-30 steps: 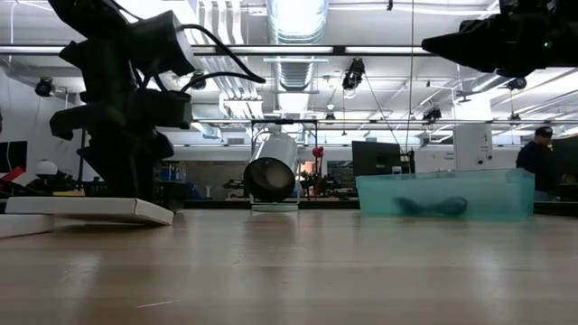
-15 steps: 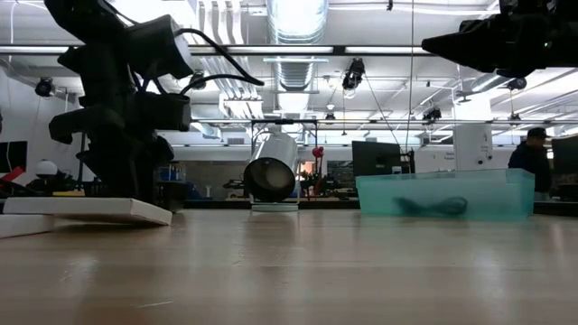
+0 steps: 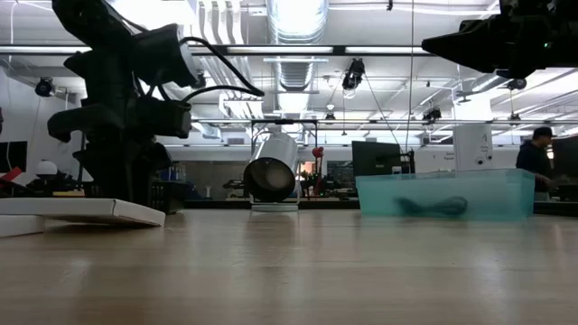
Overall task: Pick and place items into bin
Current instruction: Put the top white card reader box into the black bin
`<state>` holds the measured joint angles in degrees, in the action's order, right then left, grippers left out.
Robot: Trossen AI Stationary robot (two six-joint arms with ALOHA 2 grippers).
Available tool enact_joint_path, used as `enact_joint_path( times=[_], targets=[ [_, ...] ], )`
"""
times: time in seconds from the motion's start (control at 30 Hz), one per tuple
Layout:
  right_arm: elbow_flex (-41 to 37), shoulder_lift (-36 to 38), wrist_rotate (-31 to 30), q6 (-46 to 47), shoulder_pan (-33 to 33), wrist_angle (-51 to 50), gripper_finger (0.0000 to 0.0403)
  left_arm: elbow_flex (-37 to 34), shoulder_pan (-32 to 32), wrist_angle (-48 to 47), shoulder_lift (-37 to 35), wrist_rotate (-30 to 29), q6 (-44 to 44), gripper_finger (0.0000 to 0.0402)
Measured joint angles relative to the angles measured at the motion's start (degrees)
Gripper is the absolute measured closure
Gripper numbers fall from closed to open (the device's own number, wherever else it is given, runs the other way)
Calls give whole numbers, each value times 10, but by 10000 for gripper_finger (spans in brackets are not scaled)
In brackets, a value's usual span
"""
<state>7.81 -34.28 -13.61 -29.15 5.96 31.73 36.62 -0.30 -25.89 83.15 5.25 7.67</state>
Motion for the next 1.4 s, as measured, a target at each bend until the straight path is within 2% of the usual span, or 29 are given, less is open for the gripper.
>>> enact_joint_path(
  times=[0.37, 0.67, 0.9, 1.2, 1.4],
  targets=[
    [0, 0, 0, 0, 0, -1, 364, 42, 11, -3, 77, 24, -63, 303],
    [0, 0, 0, 0, 0, -2, 364, 73, 11, -25, 51, 25, -96, 394],
    [0, 0, 0, 0, 0, -2, 364, 94, 11, -65, 28, 8, -102, 399],
    [0, 0, 0, 0, 0, -2, 364, 139, 11, -148, 24, -109, -87, 399],
    [0, 0, 0, 0, 0, -3, 364, 178, 11, -201, 23, -133, -114, 400]
  ],
)
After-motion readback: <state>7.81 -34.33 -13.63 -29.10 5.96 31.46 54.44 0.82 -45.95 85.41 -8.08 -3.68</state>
